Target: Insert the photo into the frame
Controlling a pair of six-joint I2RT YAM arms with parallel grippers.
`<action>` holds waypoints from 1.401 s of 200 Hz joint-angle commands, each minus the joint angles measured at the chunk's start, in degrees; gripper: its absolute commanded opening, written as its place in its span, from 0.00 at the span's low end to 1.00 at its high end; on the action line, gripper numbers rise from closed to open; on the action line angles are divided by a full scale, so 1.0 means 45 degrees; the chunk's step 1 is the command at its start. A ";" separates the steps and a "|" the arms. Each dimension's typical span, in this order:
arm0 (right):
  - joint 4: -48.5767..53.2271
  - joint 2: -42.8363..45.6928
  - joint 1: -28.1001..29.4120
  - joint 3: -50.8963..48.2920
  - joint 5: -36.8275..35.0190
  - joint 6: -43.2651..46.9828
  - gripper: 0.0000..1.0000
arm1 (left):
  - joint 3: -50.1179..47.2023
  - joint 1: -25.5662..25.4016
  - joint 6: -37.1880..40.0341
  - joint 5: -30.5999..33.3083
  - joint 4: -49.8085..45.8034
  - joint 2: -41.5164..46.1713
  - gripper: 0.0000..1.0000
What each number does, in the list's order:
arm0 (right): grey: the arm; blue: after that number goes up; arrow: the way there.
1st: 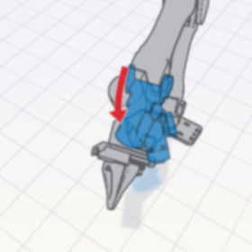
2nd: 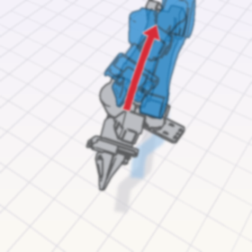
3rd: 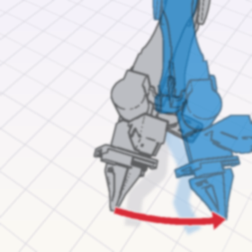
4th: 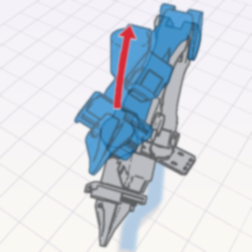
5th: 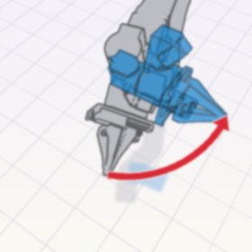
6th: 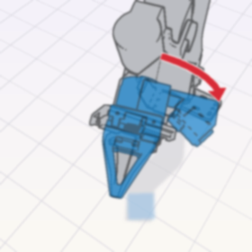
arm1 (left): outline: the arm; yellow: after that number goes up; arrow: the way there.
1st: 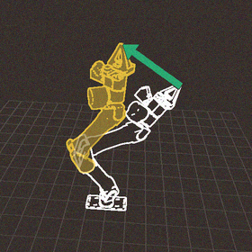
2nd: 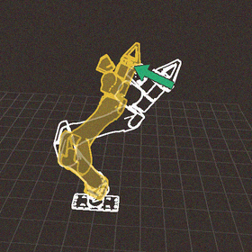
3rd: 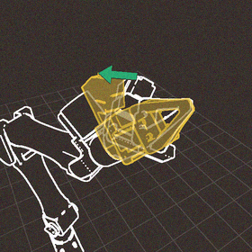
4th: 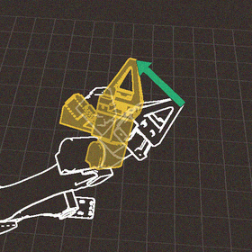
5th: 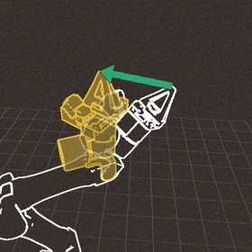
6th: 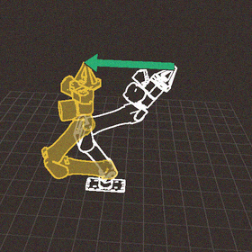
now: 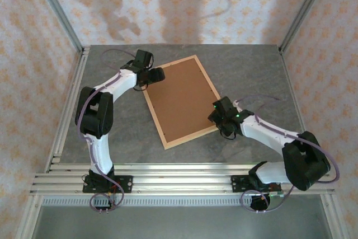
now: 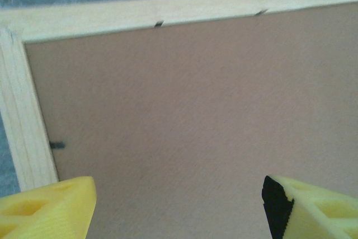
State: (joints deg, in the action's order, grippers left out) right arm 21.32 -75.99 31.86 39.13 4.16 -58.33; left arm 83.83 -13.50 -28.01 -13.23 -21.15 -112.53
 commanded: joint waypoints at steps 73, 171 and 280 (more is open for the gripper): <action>-0.0672 -0.1414 0.0388 -0.0230 -0.0722 -0.1054 0.62 | -0.1999 -0.0019 -0.0504 0.0025 0.0458 0.1681 0.80; 0.1585 -0.2153 -0.1985 0.1909 -0.1822 0.5479 0.12 | -0.2365 0.0307 -0.0368 0.0343 0.0095 0.2404 0.80; 0.1578 -0.5723 -0.5192 0.4922 -0.0001 0.9375 0.26 | 0.1037 0.0978 0.1744 0.1486 -0.1210 -0.0078 0.80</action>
State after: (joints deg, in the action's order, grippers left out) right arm 26.76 -97.67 9.96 59.31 3.25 -20.60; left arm 82.76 -9.34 -26.17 -10.96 -22.65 -108.22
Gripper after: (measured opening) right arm 0.201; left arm 0.797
